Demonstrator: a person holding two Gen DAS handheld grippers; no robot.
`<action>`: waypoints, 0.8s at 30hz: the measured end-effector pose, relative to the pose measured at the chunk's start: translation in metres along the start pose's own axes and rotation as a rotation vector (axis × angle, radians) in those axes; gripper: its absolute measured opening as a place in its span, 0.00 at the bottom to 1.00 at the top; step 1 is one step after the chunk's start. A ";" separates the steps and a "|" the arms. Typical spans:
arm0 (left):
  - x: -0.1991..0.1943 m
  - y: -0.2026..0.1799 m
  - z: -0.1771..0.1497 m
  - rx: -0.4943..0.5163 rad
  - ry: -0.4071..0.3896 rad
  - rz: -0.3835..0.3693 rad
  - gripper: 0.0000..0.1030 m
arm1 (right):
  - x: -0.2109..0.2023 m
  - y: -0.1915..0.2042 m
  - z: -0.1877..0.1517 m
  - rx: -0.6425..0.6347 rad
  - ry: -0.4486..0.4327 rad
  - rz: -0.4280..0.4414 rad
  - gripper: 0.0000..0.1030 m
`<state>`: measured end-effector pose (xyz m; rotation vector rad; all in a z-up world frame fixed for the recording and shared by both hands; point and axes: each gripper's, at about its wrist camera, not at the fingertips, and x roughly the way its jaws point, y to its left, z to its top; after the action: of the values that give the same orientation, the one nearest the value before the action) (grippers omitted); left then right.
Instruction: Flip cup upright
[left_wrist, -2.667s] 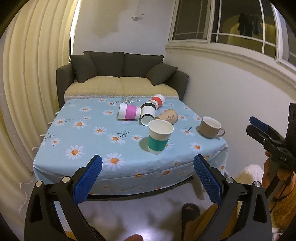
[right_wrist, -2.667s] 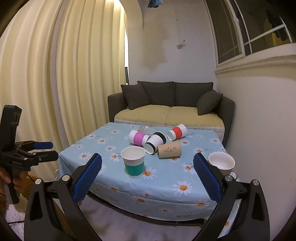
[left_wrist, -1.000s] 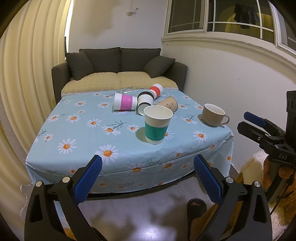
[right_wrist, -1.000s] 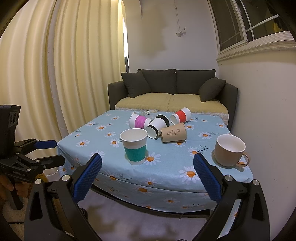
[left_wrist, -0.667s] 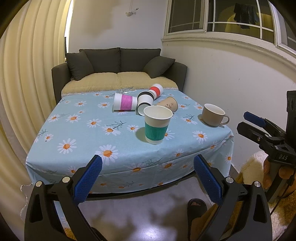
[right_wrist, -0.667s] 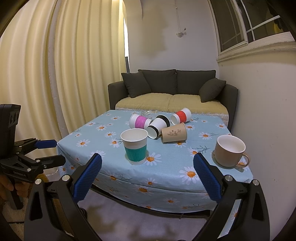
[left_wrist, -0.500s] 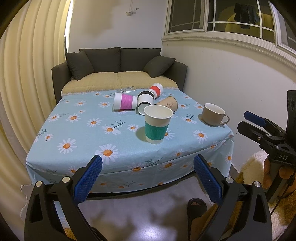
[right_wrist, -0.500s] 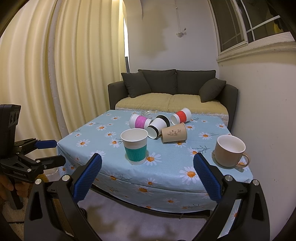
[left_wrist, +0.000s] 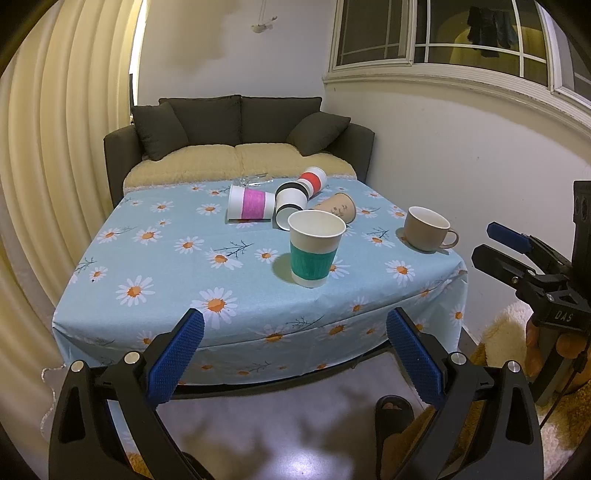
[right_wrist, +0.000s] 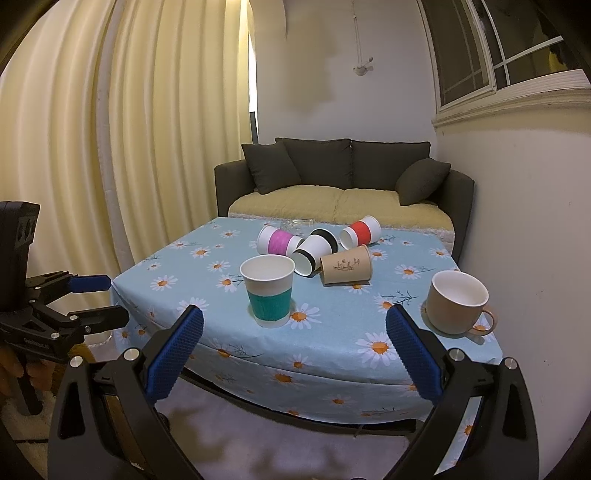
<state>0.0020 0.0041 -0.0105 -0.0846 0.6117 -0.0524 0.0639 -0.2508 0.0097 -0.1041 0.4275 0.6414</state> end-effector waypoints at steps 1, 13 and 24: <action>0.000 0.000 0.000 0.000 0.000 0.000 0.94 | 0.000 0.000 0.000 -0.001 0.000 0.000 0.95; 0.000 0.000 0.000 0.000 -0.001 0.000 0.94 | 0.001 0.001 0.001 0.001 0.007 -0.005 0.95; 0.000 0.000 0.000 0.001 0.000 -0.001 0.94 | 0.002 0.001 0.001 0.003 0.009 -0.006 0.95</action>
<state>0.0016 0.0042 -0.0107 -0.0838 0.6113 -0.0533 0.0649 -0.2484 0.0095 -0.1055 0.4371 0.6343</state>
